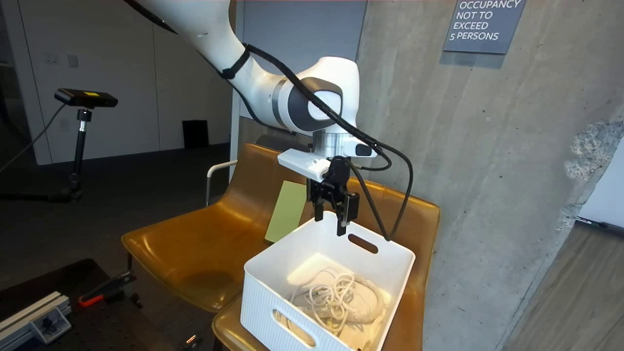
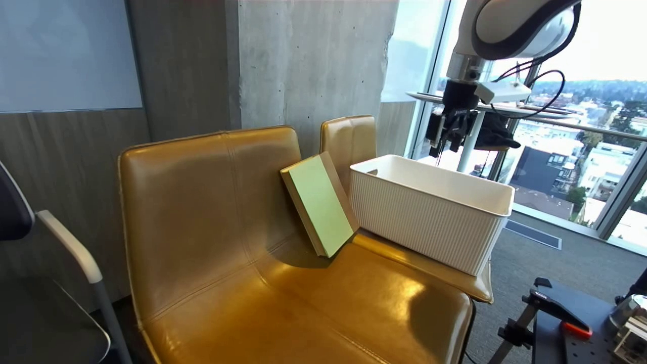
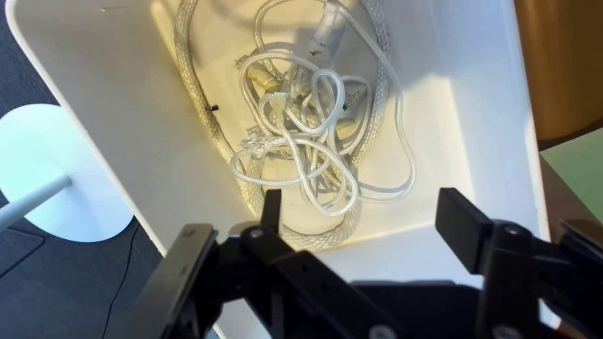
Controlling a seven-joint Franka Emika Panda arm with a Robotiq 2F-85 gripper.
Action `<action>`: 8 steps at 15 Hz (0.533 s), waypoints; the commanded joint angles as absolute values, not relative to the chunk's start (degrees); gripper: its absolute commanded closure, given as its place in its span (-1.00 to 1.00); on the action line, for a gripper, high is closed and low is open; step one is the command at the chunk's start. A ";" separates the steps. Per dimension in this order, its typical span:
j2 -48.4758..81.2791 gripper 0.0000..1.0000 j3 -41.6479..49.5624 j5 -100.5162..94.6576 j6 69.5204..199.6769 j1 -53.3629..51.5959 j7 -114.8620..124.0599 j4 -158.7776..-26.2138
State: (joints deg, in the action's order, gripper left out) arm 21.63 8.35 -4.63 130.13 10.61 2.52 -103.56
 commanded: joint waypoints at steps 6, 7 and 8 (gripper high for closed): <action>30.99 -1.00 8.31 -3.77 136.73 12.98 -4.31 -102.58; 32.11 -1.00 8.28 -3.78 137.73 13.32 -4.75 -102.71; 33.36 -1.00 8.12 -3.52 138.84 13.94 -5.53 -102.64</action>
